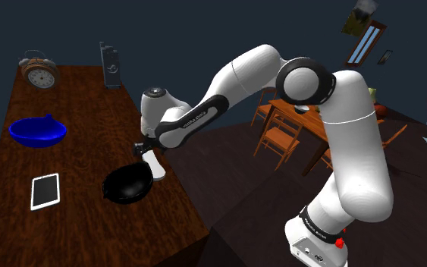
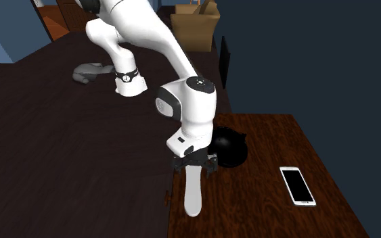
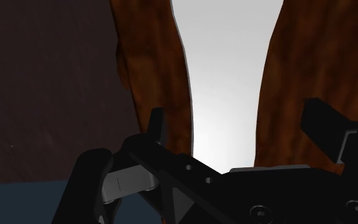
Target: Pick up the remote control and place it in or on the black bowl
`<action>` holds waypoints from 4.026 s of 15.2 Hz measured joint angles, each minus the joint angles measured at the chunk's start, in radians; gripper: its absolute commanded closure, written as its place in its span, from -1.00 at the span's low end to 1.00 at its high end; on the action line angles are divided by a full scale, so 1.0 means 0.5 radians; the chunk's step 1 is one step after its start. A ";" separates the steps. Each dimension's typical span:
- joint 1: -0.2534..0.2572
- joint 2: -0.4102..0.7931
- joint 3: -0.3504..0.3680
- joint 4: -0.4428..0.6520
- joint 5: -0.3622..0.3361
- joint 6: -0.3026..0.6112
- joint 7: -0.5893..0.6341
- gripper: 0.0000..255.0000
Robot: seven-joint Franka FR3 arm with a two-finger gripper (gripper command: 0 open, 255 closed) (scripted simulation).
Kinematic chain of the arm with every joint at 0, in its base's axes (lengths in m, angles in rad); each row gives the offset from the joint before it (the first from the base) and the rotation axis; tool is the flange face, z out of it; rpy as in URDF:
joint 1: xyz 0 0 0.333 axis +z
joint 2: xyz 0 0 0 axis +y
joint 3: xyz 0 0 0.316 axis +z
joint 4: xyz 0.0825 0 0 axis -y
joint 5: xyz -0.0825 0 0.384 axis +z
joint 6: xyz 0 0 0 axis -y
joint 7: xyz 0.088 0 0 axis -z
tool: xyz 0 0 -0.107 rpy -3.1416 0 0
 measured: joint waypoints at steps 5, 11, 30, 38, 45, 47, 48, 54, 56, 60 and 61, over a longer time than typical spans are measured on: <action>0.017 0.121 -0.032 0.069 -0.027 0.054 0.011 -1.00; 0.019 0.137 -0.037 0.075 -0.032 0.064 0.014 -1.00; -0.017 -0.007 0.009 0.033 0.015 -0.038 -0.031 1.00; -0.047 -0.162 0.059 0.008 0.072 -0.166 -0.075 1.00; -0.071 -0.275 0.099 0.031 0.128 -0.298 -0.124 1.00; -0.078 -0.310 0.108 0.024 0.141 -0.325 -0.134 1.00; -0.080 -0.320 0.112 0.030 0.147 -0.341 -0.139 1.00; -0.096 -0.406 0.139 0.071 0.193 -0.463 -0.180 1.00; -0.084 -0.435 0.148 0.054 0.198 -0.477 -0.162 1.00; 0.025 -0.478 0.183 0.014 0.184 -0.502 -0.013 1.00; 0.058 -0.476 0.192 0.020 0.178 -0.513 0.029 1.00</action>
